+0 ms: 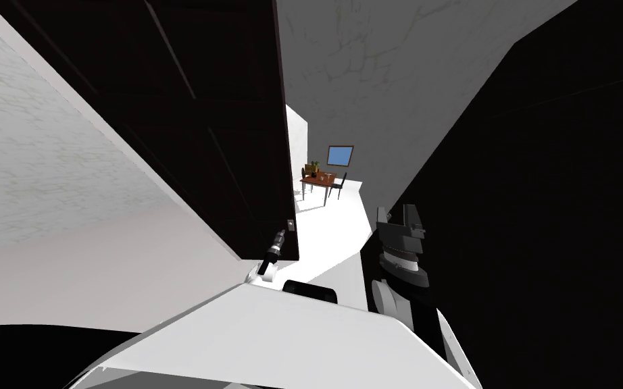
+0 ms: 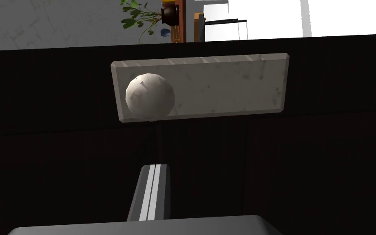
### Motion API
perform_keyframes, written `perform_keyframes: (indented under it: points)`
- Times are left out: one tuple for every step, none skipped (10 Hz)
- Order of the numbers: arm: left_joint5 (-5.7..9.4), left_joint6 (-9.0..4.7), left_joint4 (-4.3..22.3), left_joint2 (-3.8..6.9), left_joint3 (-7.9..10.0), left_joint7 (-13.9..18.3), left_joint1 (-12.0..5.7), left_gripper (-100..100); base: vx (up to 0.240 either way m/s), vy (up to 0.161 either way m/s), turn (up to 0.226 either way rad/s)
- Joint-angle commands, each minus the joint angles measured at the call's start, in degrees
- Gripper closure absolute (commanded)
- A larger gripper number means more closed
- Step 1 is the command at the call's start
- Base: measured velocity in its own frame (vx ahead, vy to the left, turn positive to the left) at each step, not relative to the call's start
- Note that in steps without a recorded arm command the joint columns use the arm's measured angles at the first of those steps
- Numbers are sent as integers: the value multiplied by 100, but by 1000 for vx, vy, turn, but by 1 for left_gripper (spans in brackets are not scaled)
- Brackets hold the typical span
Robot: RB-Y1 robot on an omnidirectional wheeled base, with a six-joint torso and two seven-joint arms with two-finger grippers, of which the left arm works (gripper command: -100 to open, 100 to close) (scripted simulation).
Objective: Push the door open
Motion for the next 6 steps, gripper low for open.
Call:
perform_keyframes:
  points:
    - [27, 14, -24, -45, 22, 7, 17, -100, -209, -120, 61]
    - [50, 21, -42, -95, 42, 13, 30, -100, -245, -129, 88]
    - [67, 27, -55, -141, 57, 17, 40, -100, -220, -128, 71]
    - [55, 22, -46, -113, 47, 13, 36, -100, -91, -58, 15]
    - [62, -13, -35, -78, 66, 4, 51, -100, 70, -7, -36]
    - [63, -22, -32, -71, 71, 1, 54, -100, 156, 15, -19]
